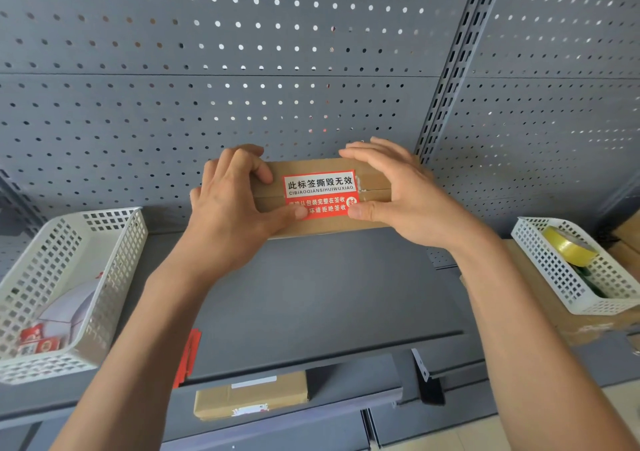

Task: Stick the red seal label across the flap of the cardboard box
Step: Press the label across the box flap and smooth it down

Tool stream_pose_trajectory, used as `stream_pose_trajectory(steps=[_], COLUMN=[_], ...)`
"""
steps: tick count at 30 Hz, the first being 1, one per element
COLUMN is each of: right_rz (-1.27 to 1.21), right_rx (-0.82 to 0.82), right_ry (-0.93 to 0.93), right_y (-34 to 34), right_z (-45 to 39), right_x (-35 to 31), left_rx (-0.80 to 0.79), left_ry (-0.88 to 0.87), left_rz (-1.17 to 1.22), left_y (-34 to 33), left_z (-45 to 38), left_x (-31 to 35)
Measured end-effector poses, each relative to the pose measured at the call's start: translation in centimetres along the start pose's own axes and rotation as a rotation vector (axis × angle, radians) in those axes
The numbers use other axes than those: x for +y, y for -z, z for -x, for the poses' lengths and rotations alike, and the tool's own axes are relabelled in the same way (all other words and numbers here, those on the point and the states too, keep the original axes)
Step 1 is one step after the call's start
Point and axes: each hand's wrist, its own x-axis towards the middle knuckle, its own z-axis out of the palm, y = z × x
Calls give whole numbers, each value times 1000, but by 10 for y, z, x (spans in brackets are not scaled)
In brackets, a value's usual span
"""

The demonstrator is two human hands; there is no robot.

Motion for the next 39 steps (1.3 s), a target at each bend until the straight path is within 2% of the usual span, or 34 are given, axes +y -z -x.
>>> stream_pose_trajectory(steps=[12,15,19,28,39], right_rz=[22,87,240,82,22], right_rx=[-112,-9,143,53,-2], right_ry=[13,-9,40,-1,0], right_y=[8,-1,-18,-8,-2], right_z=[0,-2,-2,-1,2], right_x=[0,-9,-11,-9,-3], left_rx=[-122,-37,78,24,-30], left_ry=[23,78,46,10,-20], left_rz=[19,-6,-120,-56,-10], left_y=[11,3,-9,-4,3], left_z=[1,3,5,3,2], left_x=[2,9,11,3,-2])
